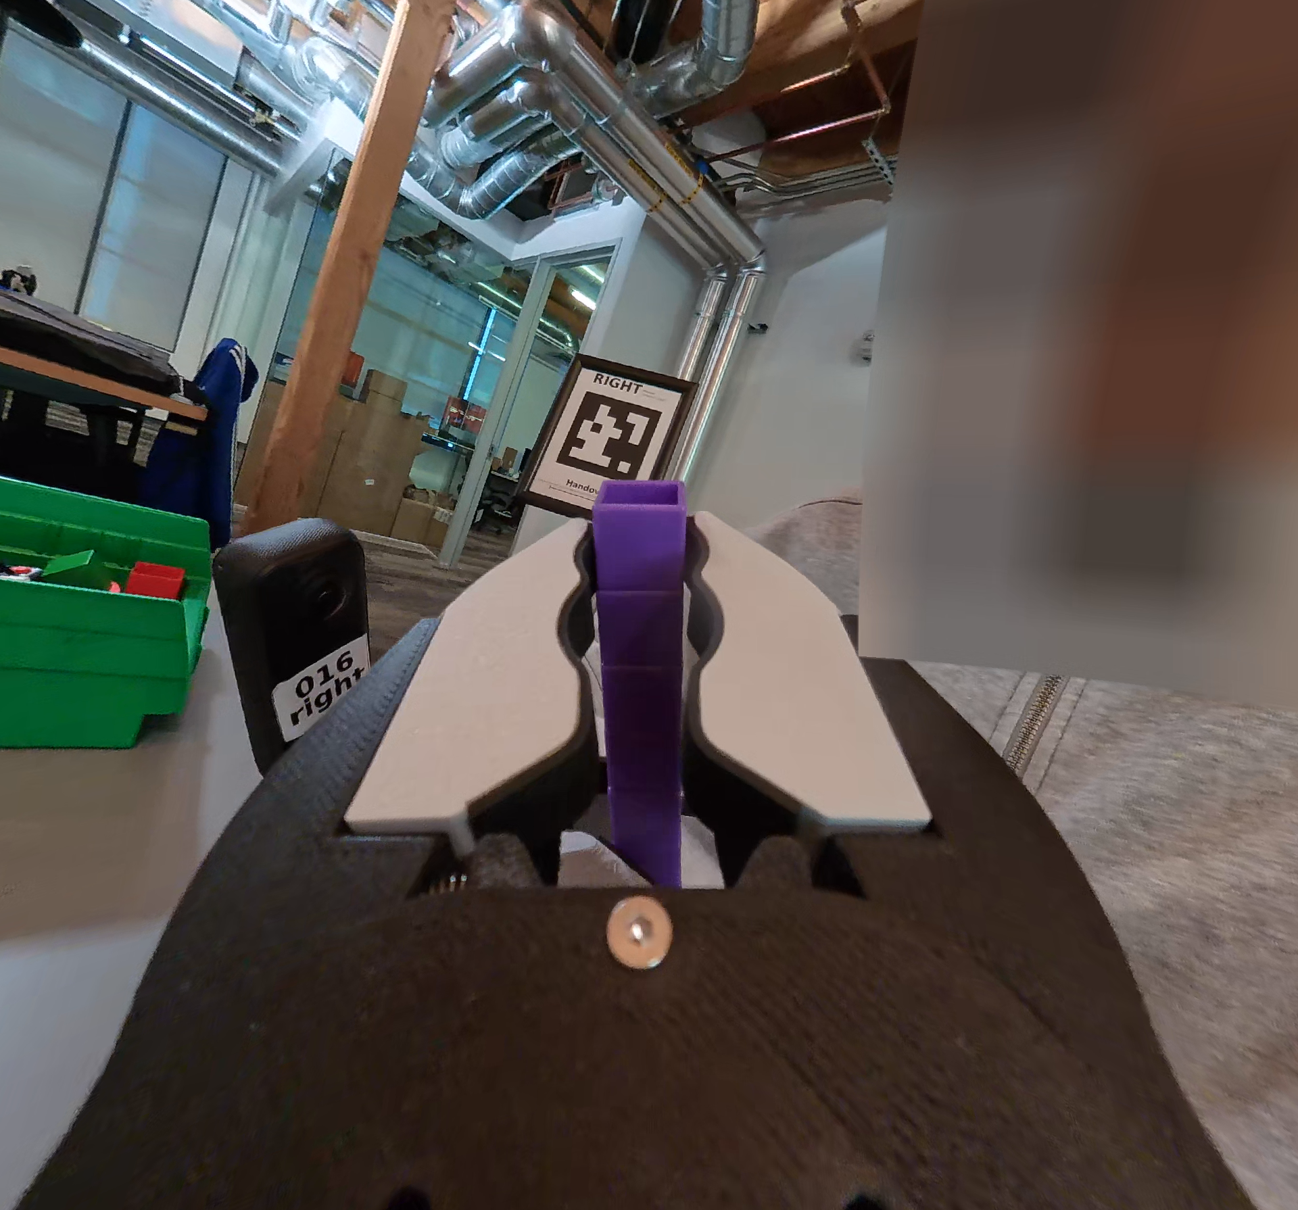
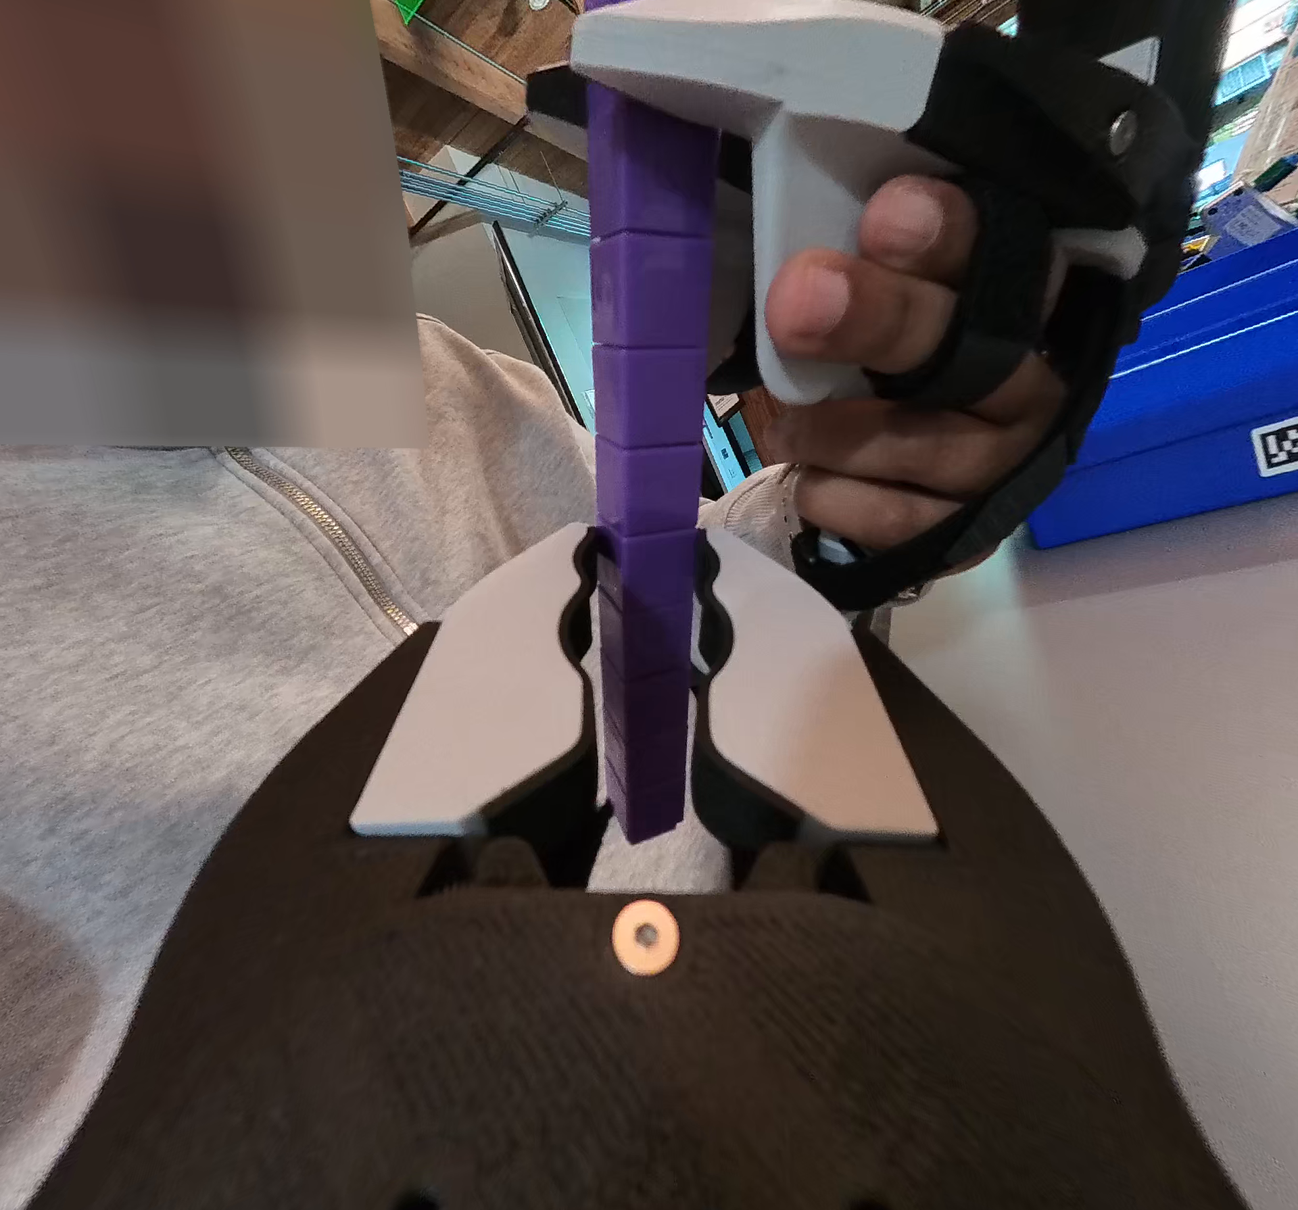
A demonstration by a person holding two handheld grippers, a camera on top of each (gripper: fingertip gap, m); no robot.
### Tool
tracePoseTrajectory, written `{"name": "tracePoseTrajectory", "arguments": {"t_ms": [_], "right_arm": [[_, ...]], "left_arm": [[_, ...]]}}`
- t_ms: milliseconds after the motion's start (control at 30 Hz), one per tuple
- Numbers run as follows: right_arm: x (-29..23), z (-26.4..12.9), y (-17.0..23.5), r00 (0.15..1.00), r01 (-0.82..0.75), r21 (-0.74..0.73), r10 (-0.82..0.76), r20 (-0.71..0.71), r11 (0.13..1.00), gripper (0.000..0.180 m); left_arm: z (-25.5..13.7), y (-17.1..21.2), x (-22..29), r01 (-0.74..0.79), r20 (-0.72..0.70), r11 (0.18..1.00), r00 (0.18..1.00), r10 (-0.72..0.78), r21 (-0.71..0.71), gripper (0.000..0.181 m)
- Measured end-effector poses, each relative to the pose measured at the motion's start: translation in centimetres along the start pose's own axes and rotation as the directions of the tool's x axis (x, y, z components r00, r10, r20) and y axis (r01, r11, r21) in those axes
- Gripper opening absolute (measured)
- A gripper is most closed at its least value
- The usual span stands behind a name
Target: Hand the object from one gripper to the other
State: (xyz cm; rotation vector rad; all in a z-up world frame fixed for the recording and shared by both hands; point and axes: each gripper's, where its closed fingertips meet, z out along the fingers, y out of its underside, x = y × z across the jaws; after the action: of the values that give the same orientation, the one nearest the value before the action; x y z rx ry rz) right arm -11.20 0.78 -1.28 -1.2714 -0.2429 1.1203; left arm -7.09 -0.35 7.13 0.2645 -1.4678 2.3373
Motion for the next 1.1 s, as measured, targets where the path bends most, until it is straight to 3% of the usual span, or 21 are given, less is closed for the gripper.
{"name": "tracePoseTrajectory", "arguments": {"t_ms": [200, 233, 300, 400, 500, 633, 733, 900, 1100], "right_arm": [[0.5, -0.6, -0.7, 0.999, 0.018, 0.025, -0.017, -0.043, 1.000, 0.027], [0.7, -0.8, -1.1, 0.998, 0.033, 0.034, -0.030, -0.063, 0.999, 0.027], [1.4, -1.7, -1.9, 0.988, 0.085, 0.045, -0.078, -0.134, 0.995, 0.026], [3.2, -4.2, -3.9, 0.916, 0.232, 0.039, -0.205, -0.344, 0.972, 0.026], [4.8, -7.4, -5.7, 0.750, 0.386, -0.062, -0.352, -0.560, 0.921, 0.026], [4.9, -8.9, -6.9, 0.608, 0.483, -0.153, -0.456, -0.650, 0.862, 0.027], [4.5, -8.4, -7.3, 0.586, 0.495, -0.149, -0.456, -0.670, 0.856, 0.026], [4.0, -7.7, -8.1, 0.568, 0.487, -0.141, -0.435, -0.699, 0.862, 0.026], [4.0, -7.6, -8.3, 0.596, 0.467, -0.085, -0.384, -0.705, 0.880, 0.026]], "left_arm": [[-0.6, -0.9, -2.1, -0.029, 0.156, 0.998, 0.988, 0.021, 0.050, 0.053], [-0.9, -1.2, -2.6, -0.035, 0.194, 0.997, 0.981, 0.021, 0.069, 0.066], [-1.7, -1.8, -3.7, -0.051, 0.270, 0.993, 0.963, 0.021, 0.102, 0.081], [-3.3, -1.8, -5.7, -0.083, 0.401, 0.993, 0.915, 0.041, 0.088, 0.086], [-4.8, 0.1, -8.1, -0.102, 0.523, 0.994, 0.845, 0.112, -0.049, 0.081], [-5.9, 4.1, -10.6, -0.045, 0.591, 0.964, 0.782, 0.198, -0.263, 0.069], [-5.0, 7.1, -10.7, 0.007, 0.537, 0.928, 0.817, 0.210, -0.372, 0.056], [-3.9, 10.0, -10.7, -0.021, 0.478, 0.856, 0.822, 0.308, -0.516, 0.054], [-3.6, 10.0, -11.3, -0.072, 0.499, 0.863, 0.790, 0.356, -0.501, 0.028]]}}
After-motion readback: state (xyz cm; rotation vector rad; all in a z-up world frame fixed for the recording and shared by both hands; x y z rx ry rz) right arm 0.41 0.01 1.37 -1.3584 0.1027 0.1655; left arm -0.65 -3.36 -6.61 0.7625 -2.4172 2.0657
